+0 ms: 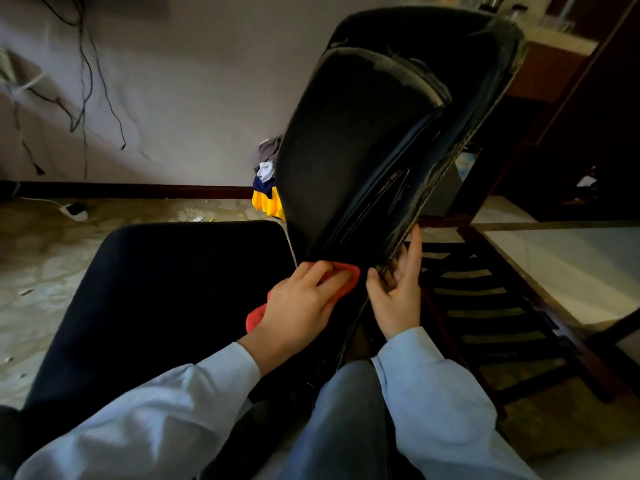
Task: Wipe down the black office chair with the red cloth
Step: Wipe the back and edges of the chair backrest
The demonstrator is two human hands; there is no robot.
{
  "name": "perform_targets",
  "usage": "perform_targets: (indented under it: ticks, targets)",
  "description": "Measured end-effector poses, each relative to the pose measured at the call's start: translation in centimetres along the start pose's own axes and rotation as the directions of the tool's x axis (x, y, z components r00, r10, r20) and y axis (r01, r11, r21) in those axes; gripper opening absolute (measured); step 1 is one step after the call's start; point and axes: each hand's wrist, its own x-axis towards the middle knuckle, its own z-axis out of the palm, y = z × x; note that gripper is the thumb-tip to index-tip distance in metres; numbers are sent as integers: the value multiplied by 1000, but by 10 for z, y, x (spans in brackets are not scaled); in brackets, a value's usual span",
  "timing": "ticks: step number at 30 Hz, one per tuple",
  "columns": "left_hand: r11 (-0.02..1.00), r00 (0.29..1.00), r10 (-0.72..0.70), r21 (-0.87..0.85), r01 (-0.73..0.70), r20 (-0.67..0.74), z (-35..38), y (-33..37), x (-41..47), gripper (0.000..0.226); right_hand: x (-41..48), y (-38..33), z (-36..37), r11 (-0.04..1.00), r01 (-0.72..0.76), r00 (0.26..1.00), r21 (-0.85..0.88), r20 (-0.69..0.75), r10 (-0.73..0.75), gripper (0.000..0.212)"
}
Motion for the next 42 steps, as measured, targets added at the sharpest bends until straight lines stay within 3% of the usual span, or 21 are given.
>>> perform_targets:
  ticks: [3,5,7,9,10,12,13,15,16,17,19,22,27,31,42]
  targets:
    - [948,976,-204,-265,178,-74,-24,15,25,38,-2,2,1,1000,4,1000,14,-3,-4,92]
    - [843,934,-348,-462,275,-79,-39,26,53,36,-2,0,1,1000,-5,1000,17,3,5,88]
    - [716,892,-448,-620,320,-57,-46,35,80,30,-1,-4,0,999,-33,999,39,11,32,72]
    - [655,859,-506,-681,327,-74,-49,41,103,27,2,-3,-2,991,-23,1000,-129,6,24,44]
    - [661,851,-516,-677,323,-98,-49,45,111,27,3,-2,-4,994,-57,997,-98,40,61,38]
    - [713,859,-495,-627,314,-133,-47,51,121,25,4,-3,-5,997,-72,994,33,84,69,68]
    - [750,868,-473,-586,307,-150,-45,54,123,25,4,-1,-4,995,-80,993,59,92,75,65]
    - [828,889,-406,-498,258,-214,-40,57,122,25,5,1,-2,994,-112,992,-7,54,113,36]
    - [856,896,-373,-462,233,-239,-38,56,120,25,5,3,-1,997,-78,997,-22,22,78,54]
    - [873,900,-354,-436,220,-255,-36,55,119,26,5,4,1,993,-94,995,71,31,92,71]
    - [893,902,-336,-396,213,-273,-31,54,117,28,2,8,0,990,-79,997,116,35,76,84]
    - [901,903,-329,-378,212,-276,-26,57,110,32,1,8,-1,980,-94,996,176,21,92,83]
    - [880,892,-377,-396,262,-249,-16,58,94,31,2,9,2,999,-48,996,27,-74,49,79]
    - [872,896,-403,-376,314,-186,-11,54,81,31,0,10,-2,994,-93,994,56,54,90,93]
    - [938,940,-326,-163,307,-100,9,46,31,37,2,7,-9,996,-64,995,60,82,59,90]
